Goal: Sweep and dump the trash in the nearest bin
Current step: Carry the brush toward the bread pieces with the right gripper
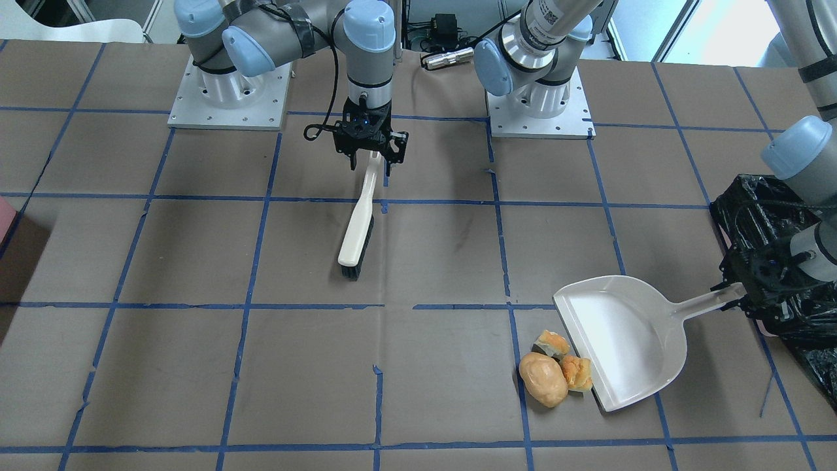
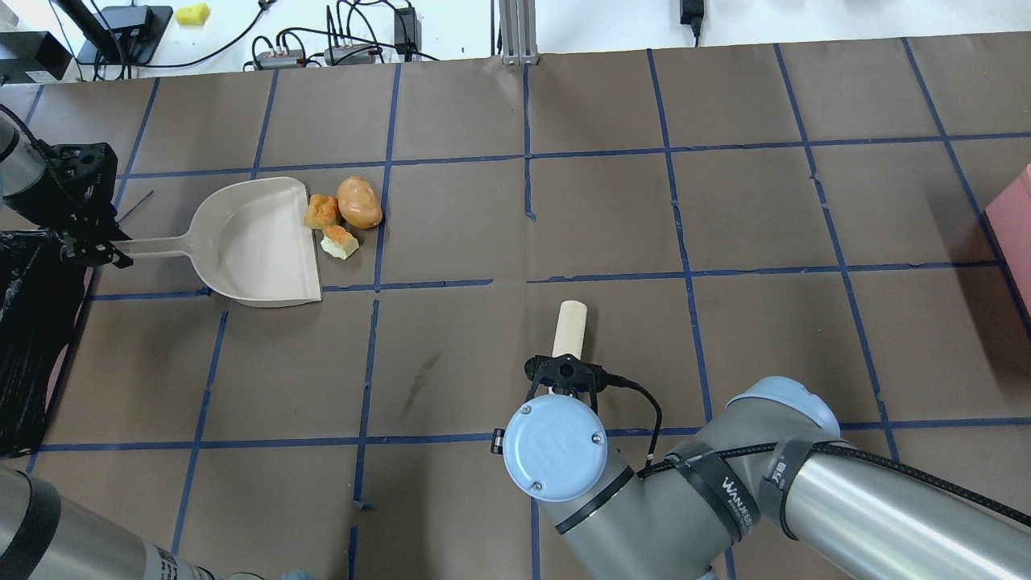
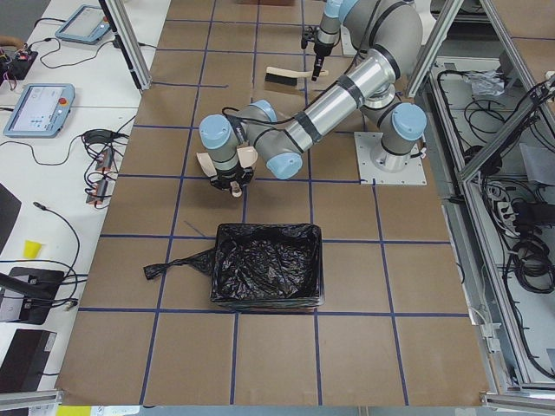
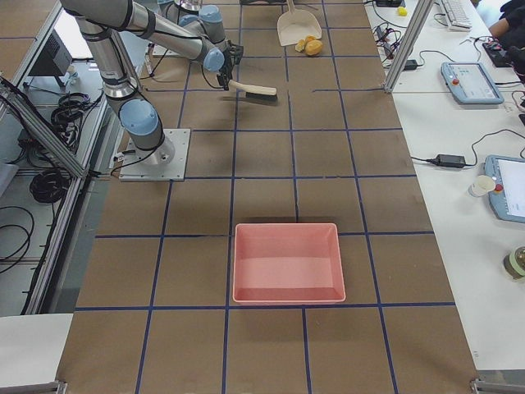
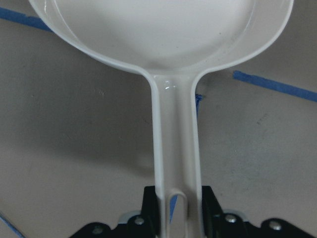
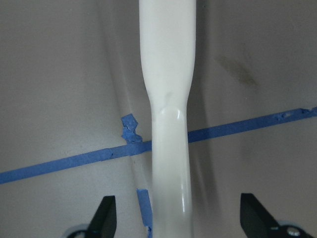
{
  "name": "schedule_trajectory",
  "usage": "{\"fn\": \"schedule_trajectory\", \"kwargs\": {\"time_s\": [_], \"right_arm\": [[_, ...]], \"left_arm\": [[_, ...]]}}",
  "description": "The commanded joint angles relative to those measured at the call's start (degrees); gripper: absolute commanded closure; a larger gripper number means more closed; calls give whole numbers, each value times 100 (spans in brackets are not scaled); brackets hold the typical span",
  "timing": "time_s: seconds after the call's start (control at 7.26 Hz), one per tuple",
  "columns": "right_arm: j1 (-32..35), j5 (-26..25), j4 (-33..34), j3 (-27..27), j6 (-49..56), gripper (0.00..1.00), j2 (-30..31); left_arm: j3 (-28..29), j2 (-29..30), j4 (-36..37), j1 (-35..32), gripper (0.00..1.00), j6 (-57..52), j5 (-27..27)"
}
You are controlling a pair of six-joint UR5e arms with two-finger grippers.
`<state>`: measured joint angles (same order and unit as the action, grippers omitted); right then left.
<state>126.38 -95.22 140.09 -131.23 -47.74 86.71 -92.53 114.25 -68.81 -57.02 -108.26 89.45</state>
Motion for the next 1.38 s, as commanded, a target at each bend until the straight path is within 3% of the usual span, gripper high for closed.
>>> {"fn": "schedule_trajectory", "kwargs": {"time_s": [0.0,0.41,0.55,0.83,1.24], "right_arm": [[-34,12,1,9,45,65,-5],[-52,39,-8,36,63,78,30],[-78,4,-86,314,298,78,4],[-78,-14,-1066,1392,773,78,-250],[-60,-75,-1613,2965,1624,79,-1337]], "left_arm": [[-28,9,-1,-2,99,-29,-25],[-28,70,51,-11,99,-229,-16],[-28,106,121,-11,99,-248,-24],[-72,106,122,-29,99,-266,-33],[-99,106,122,-37,99,-249,-25]]}}
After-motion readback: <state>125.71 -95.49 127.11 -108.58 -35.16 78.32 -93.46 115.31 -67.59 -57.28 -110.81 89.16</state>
